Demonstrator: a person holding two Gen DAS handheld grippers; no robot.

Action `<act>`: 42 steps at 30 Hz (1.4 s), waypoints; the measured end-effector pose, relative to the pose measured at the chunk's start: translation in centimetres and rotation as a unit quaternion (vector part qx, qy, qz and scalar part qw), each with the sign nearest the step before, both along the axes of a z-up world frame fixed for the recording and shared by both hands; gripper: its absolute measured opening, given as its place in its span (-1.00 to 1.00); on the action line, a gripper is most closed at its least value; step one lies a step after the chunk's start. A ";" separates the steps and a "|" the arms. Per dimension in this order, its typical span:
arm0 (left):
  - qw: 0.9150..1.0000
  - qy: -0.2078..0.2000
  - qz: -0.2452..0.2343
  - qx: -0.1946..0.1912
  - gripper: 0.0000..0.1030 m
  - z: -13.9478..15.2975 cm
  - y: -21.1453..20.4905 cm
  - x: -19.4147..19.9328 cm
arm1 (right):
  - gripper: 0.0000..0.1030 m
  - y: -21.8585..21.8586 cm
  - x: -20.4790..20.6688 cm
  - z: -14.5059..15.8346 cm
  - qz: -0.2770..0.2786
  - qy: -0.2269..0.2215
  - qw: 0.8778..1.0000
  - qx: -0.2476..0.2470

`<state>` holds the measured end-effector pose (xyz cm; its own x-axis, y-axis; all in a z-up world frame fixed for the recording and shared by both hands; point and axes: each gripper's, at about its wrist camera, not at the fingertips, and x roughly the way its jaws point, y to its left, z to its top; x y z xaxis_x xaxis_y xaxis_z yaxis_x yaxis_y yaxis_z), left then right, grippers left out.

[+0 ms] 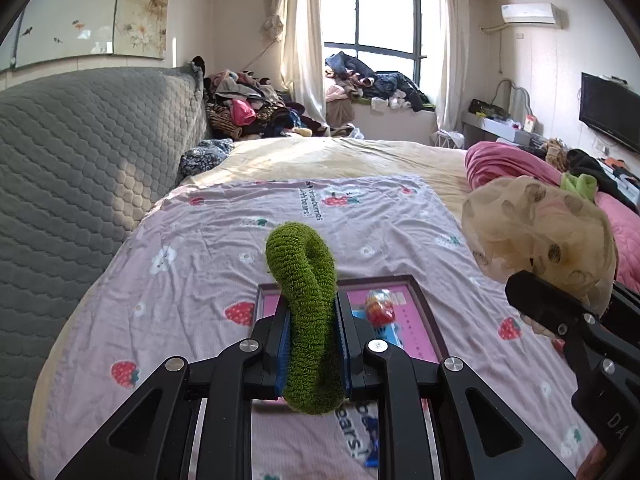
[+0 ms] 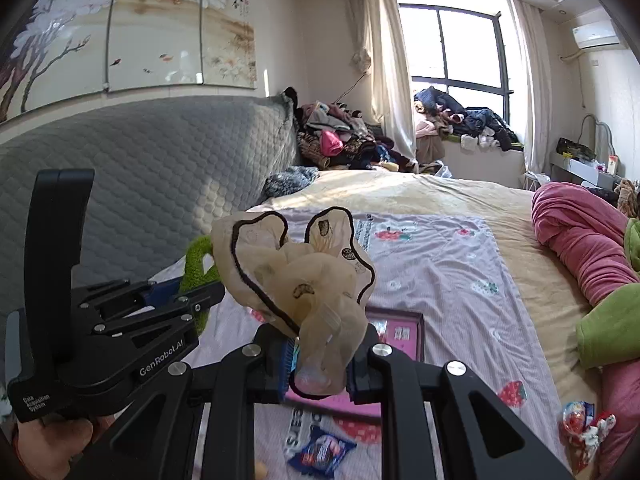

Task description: Organize objects

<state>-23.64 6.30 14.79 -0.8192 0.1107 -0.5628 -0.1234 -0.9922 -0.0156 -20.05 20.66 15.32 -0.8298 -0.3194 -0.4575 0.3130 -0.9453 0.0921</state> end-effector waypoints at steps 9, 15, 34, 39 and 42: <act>1.000 -0.013 0.006 -0.005 -0.61 -5.9 0.1 -5.4 | -0.60 0.7 -4.4 -4.3 -0.048 0.004 0.999 -0.015; 0.999 -0.032 0.014 -0.017 -0.61 -10.9 0.1 -8.7 | -0.60 -0.2 -7.2 -8.6 -0.049 -0.030 0.998 0.001; 0.993 -0.111 0.021 -0.025 -0.61 -20.3 0.3 -13.6 | -0.59 -0.6 -12.0 -17.8 -0.041 -0.130 0.989 0.054; 0.990 -0.132 0.029 -0.034 -0.61 -21.7 0.2 -14.3 | -0.57 -0.1 -12.7 -19.3 -0.044 -0.154 0.985 0.063; 0.989 -0.140 0.029 -0.036 -0.61 -22.2 0.3 -14.7 | -0.56 -0.1 -13.1 -20.1 -0.040 -0.168 0.983 0.066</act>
